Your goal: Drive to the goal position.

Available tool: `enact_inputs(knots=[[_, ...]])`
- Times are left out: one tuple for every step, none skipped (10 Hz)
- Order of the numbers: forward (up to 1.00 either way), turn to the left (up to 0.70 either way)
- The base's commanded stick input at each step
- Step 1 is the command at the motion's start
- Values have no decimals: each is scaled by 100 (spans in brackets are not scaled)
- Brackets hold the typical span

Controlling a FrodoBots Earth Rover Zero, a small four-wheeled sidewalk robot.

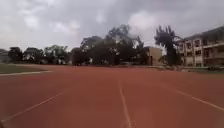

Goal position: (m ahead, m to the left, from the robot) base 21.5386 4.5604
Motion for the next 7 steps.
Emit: enact_inputs(knots=[[45,0],[45,0],[45,0],[45,0],[45,0],[45,0],[45,0]])
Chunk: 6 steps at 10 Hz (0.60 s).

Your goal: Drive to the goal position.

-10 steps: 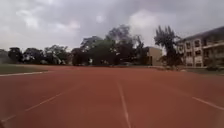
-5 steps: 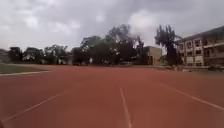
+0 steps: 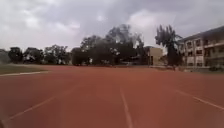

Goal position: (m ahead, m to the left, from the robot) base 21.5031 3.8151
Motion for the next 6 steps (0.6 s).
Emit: enact_inputs(knots=[[45,0],[45,0],[45,0],[45,0],[45,0],[45,0]])
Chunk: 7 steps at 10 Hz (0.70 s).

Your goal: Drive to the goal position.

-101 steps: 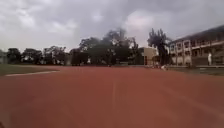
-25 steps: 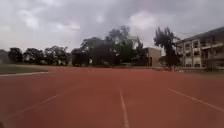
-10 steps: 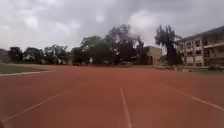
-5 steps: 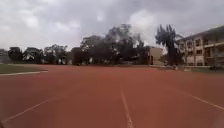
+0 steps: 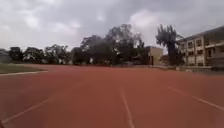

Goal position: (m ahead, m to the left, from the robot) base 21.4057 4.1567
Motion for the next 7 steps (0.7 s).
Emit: enact_inputs(knots=[[45,0],[45,0],[45,0],[45,0],[45,0],[45,0],[45,0]])
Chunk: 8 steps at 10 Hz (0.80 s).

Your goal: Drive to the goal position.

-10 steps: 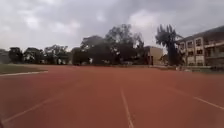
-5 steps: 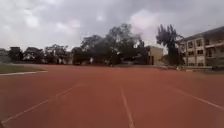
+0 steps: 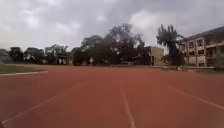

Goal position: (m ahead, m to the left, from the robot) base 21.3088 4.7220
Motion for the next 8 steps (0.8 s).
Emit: enact_inputs(knots=[[45,0],[45,0],[45,0],[45,0],[45,0],[45,0],[45,0],[45,0]])
